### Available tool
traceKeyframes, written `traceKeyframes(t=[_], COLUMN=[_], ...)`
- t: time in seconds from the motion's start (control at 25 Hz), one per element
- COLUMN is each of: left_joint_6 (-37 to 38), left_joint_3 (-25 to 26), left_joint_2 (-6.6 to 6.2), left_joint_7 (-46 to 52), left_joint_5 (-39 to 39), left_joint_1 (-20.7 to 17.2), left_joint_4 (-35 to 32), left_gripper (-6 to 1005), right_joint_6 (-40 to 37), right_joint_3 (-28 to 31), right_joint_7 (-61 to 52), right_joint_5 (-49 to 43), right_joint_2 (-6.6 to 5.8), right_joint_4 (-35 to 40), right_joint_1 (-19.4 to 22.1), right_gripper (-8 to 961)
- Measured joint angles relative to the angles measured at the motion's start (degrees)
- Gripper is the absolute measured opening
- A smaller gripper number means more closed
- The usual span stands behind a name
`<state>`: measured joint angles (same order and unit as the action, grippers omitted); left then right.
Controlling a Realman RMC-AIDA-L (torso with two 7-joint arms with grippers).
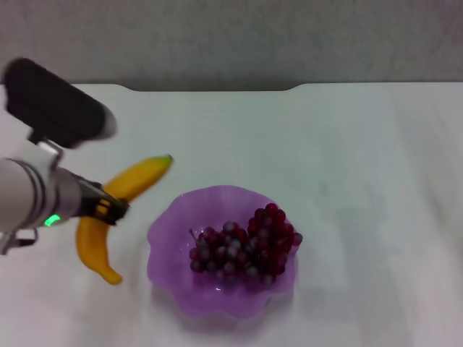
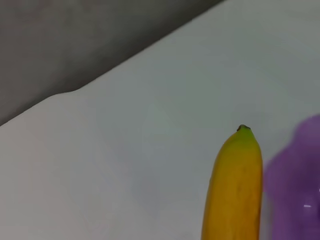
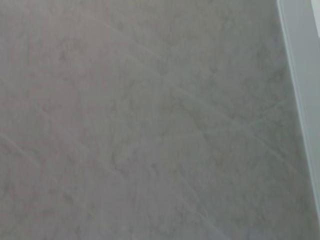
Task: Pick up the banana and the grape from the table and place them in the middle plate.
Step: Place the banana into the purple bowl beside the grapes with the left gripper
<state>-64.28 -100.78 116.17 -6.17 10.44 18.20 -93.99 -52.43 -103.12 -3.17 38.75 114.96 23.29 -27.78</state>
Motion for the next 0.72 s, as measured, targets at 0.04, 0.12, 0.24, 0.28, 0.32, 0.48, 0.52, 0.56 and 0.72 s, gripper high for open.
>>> traceKeyframes(t=[0.04, 0.12, 0.24, 0.28, 0.32, 0.48, 0.52, 0.56, 0.72], left_joint_6=[-0.3, -1.1, -1.8, -1.9, -1.9, -2.2, -2.1, -2.1, -1.8], left_joint_3=[-1.4, -4.8, -8.6, -9.5, -10.2, -11.5, -12.1, -12.7, -15.1], left_joint_2=[-0.02, -0.04, -0.04, -0.03, -0.03, 0.03, 0.05, 0.08, 0.11], left_joint_7=[-0.2, -1.0, -1.5, -1.5, -1.5, -1.2, -1.2, -1.1, -1.0], left_joint_5=[-0.1, -0.3, -1.0, -1.3, -1.6, -1.5, -1.6, -1.6, -1.5], left_joint_1=[0.0, -0.1, -0.1, -0.1, 0.0, 0.7, 0.9, 1.2, 2.4], left_joint_4=[-0.6, -2.1, -4.0, -4.3, -4.5, -4.5, -4.5, -4.4, -4.0], left_gripper=[462, 462, 463, 464, 464, 465, 465, 466, 467], right_joint_6=[0.0, 0.1, 0.1, 0.1, 0.1, 0.0, 0.0, 0.0, 0.0], right_joint_3=[0.0, -0.1, -0.1, -0.1, -0.1, -0.1, -0.1, -0.1, -0.2], right_joint_7=[0.0, 0.0, 0.0, 0.0, 0.0, 0.0, 0.0, 0.0, 0.0], right_joint_5=[0.0, 0.0, 0.0, 0.0, 0.0, 0.0, 0.0, 0.0, 0.0], right_joint_2=[0.00, 0.00, 0.00, 0.00, 0.00, 0.00, 0.00, 0.00, 0.00], right_joint_4=[0.0, 0.0, 0.0, 0.0, 0.0, 0.0, 0.0, 0.0, 0.0], right_joint_1=[0.0, 0.0, 0.1, 0.1, 0.1, -0.1, -0.2, -0.2, -0.2], right_gripper=[881, 882, 882, 882, 882, 882, 882, 882, 882])
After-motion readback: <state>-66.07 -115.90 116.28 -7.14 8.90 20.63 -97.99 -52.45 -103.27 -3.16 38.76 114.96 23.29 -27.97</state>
